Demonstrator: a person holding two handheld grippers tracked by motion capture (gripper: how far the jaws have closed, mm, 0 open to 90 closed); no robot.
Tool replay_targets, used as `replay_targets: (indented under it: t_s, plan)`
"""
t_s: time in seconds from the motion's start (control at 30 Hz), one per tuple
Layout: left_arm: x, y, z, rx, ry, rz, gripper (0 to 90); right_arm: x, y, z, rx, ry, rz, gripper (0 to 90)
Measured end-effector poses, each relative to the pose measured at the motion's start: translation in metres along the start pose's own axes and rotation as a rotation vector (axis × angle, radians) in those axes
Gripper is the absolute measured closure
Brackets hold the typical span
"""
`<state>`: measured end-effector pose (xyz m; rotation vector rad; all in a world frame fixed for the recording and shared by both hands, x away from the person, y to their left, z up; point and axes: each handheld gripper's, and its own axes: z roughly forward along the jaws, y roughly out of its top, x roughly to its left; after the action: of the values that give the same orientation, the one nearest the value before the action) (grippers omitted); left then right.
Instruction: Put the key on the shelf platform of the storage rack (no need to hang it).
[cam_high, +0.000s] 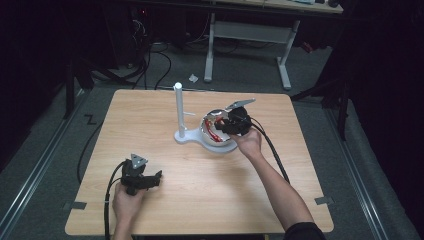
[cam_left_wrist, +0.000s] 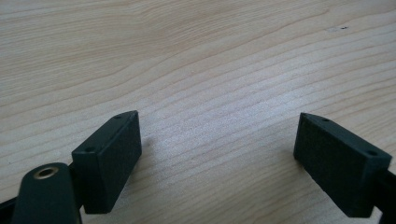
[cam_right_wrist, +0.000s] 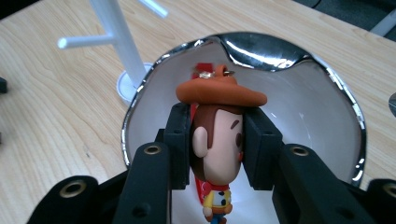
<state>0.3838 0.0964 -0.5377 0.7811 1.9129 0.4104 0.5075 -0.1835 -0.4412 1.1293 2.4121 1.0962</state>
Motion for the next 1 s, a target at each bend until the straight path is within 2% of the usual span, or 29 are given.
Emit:
replay_targets:
  t_s: [0.2,0.3,0.37,0.6,0.73,0.87,1.0]
  plan:
    - [0.0,0.0,0.0,0.002,0.0,-0.005,15.4,-0.001,-0.003,0.01,0.011,-0.014,0.018,65.9]
    - [0.0,0.0,0.0,0.001,0.001,-0.007,15.5,-0.001,-0.005,0.011,0.02,-0.019,0.04,58.3]
    - [0.0,0.0,0.0,0.003,-0.001,-0.008,15.7,0.0,-0.006,0.009,0.02,-0.027,0.035,57.9]
    - [0.0,0.0,0.0,0.002,0.0,-0.008,15.7,-0.003,-0.01,-0.005,-0.02,-0.027,0.06,54.3]
    - [-0.001,0.0,0.0,-0.001,0.004,-0.016,15.6,-0.005,-0.013,-0.012,-0.027,-0.041,0.049,51.8]
    - [-0.002,0.0,0.0,-0.002,0.01,-0.031,15.8,-0.012,-0.015,-0.024,-0.057,-0.052,0.073,50.5]
    - [-0.002,0.0,0.0,-0.004,0.01,-0.029,15.8,-0.017,-0.015,-0.035,-0.076,-0.055,0.088,50.2]
